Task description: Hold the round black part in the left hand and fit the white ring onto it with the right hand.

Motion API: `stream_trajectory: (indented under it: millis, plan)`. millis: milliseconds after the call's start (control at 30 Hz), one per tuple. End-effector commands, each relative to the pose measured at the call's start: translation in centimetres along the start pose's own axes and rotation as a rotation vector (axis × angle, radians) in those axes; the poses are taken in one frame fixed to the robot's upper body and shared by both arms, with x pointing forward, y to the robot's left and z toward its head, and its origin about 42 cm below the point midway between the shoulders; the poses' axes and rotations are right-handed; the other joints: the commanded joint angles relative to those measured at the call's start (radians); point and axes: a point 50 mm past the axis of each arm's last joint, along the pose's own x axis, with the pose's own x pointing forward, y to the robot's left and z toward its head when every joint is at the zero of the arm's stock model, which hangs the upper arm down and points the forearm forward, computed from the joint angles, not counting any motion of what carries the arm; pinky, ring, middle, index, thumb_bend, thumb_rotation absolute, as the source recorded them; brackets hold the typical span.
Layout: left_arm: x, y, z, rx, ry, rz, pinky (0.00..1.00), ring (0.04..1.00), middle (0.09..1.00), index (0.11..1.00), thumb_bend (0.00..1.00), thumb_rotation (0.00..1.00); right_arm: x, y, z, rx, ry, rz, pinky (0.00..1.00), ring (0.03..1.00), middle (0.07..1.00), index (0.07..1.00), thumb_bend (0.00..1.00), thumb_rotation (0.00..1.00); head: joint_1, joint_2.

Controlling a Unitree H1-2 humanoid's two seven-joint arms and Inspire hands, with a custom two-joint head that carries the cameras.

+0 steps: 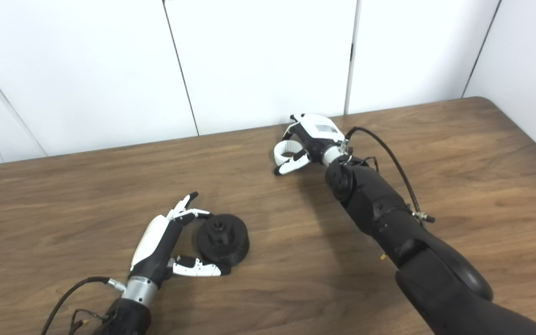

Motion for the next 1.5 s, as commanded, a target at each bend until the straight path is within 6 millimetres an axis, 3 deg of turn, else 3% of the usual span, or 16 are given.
stream_trajectory:
  millis: [0, 1100, 1200, 1267, 1467]
  plan:
    - [0.0, 0.4, 0.2, 0.020, -0.017, 0.002, 1.00, 1.000, 1.000, 0.601, 0.97, 0.22, 0.9, -3.3, 0.5, -0.004, -0.038, -0.091, 1.00, 0.999, 0.954, 0.633, 0.80, 0.33, 0.000, 0.000]
    - [-0.2, 0.6, 0.1, 0.023, -0.017, -0.008, 1.00, 1.000, 1.000, 0.605, 0.97, 0.24, 0.2, -3.3, -0.5, 0.011, -0.017, -0.080, 1.00, 0.990, 0.950, 0.638, 0.82, 0.35, 0.000, 0.012]
    - [-0.2, 0.6, 0.2, 0.021, -0.018, -0.007, 1.00, 1.000, 1.000, 0.603, 0.96, 0.24, 0.1, -3.2, -0.6, 0.043, -0.028, -0.104, 1.00, 0.982, 0.933, 0.598, 0.80, 0.31, 0.001, 0.012]
    - [-0.1, 0.5, 0.2, 0.022, -0.017, -0.007, 1.00, 1.000, 1.000, 0.602, 0.97, 0.24, 0.0, -3.1, -0.6, 0.074, -0.032, -0.126, 1.00, 0.961, 0.900, 0.502, 0.56, 0.17, 0.001, 0.012]
    - [-0.1, 0.5, 0.2, 0.027, -0.017, -0.009, 1.00, 1.000, 1.000, 0.603, 0.97, 0.24, -0.2, -2.9, -0.7, 0.095, -0.051, -0.166, 1.00, 0.947, 0.868, 0.483, 0.52, 0.15, 0.000, 0.012]
